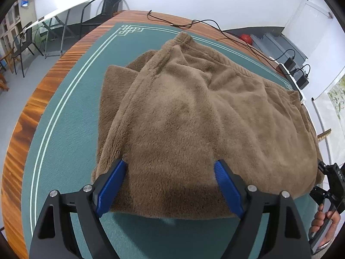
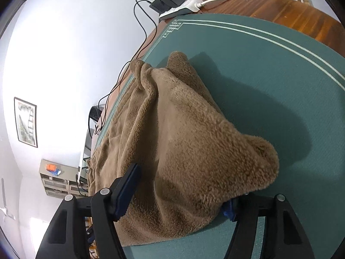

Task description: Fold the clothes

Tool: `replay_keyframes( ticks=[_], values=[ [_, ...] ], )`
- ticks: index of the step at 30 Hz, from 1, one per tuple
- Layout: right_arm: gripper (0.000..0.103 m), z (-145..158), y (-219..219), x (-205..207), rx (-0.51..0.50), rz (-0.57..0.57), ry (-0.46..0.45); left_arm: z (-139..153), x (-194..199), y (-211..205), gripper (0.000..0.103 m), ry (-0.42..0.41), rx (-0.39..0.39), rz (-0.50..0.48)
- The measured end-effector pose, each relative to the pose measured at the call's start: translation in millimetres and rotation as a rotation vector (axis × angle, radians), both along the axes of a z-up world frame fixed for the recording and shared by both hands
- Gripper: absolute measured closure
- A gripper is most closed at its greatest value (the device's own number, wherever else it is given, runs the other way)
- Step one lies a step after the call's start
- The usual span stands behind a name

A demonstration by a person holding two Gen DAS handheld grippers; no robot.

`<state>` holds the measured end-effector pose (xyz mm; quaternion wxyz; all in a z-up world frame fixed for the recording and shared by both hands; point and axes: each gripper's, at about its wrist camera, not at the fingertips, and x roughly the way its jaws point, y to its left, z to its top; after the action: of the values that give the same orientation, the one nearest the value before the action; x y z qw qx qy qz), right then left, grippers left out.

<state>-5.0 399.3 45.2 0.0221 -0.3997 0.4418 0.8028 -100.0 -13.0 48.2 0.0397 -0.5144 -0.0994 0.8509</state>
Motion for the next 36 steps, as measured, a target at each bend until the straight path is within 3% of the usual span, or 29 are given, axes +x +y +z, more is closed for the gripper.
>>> replay_keyframes(
  ticks=[8,11,17,21,25,28,31,34,36],
  values=[
    [0.028,-4.4,1.4,-1.5,-0.016,0.044,0.061,19.1,26.4,0.7,0.016,0.016,-0.054,0.055],
    [0.019,-5.1,5.7,-0.6,-0.050,0.066,0.086,24.9,33.8,4.0,0.016,0.039,-0.095,0.063],
    [0.002,0.9,-9.4,-11.7,-0.001,0.107,0.103,25.6,32.4,4.1,0.016,0.054,-0.117,0.049],
    [0.001,9.0,-20.0,-16.1,0.085,0.154,0.061,15.2,22.7,0.8,0.016,0.033,-0.117,0.026],
    [0.002,9.8,-22.5,-20.2,0.069,0.079,0.030,0.0,10.6,-7.7,0.016,-0.009,-0.102,0.001],
    [0.007,12.0,-25.9,-22.3,0.080,0.030,0.001,-2.9,9.4,-13.1,0.016,-0.013,-0.084,-0.038],
    [0.020,15.3,-31.6,-24.7,0.136,0.006,-0.040,-5.4,8.3,-15.1,0.015,-0.016,-0.078,-0.073],
    [0.034,11.4,-26.2,-18.2,0.173,-0.016,-0.068,-10.9,5.2,-17.4,0.011,-0.032,-0.074,-0.097],
    [0.051,11.8,-26.5,-17.3,0.201,-0.017,-0.087,-17.2,2.9,-21.2,0.008,-0.055,-0.055,-0.099]
  ],
)
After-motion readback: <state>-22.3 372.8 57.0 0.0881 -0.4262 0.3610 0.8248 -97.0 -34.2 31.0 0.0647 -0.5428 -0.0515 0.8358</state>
